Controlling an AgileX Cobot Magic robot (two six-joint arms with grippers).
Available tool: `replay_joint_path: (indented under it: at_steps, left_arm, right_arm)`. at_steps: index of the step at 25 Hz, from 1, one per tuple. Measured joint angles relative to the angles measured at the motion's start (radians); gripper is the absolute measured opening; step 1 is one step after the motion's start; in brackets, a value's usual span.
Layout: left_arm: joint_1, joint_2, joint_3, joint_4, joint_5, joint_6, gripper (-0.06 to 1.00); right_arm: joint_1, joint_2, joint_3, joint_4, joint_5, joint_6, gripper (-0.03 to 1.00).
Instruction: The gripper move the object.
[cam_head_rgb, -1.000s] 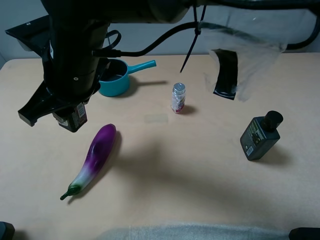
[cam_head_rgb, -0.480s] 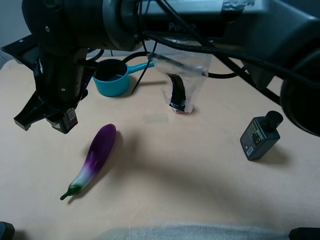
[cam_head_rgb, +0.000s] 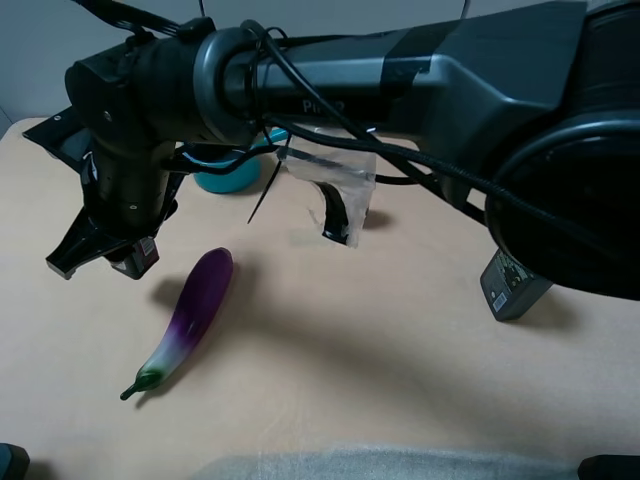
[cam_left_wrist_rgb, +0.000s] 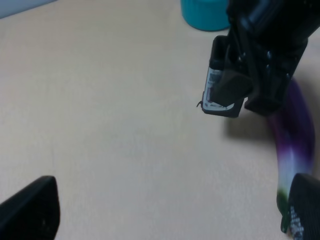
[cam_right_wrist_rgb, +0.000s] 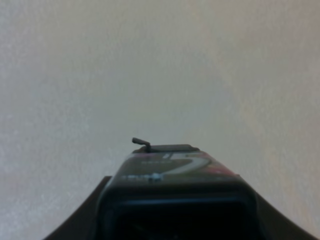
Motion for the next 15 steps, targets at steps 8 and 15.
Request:
replay_joint_path:
  at_steps: [8,15]
  left_arm:
    - [0.0,0.0,0.0,0.0,0.0,0.0,0.9]
    - [0.0,0.0,0.0,0.0,0.0,0.0,0.9]
  right_arm:
    - [0.023,0.053,0.0,-0.005,-0.049,-0.002,0.32]
    - [0.023,0.081,0.0,-0.008,-0.08,-0.002,0.32]
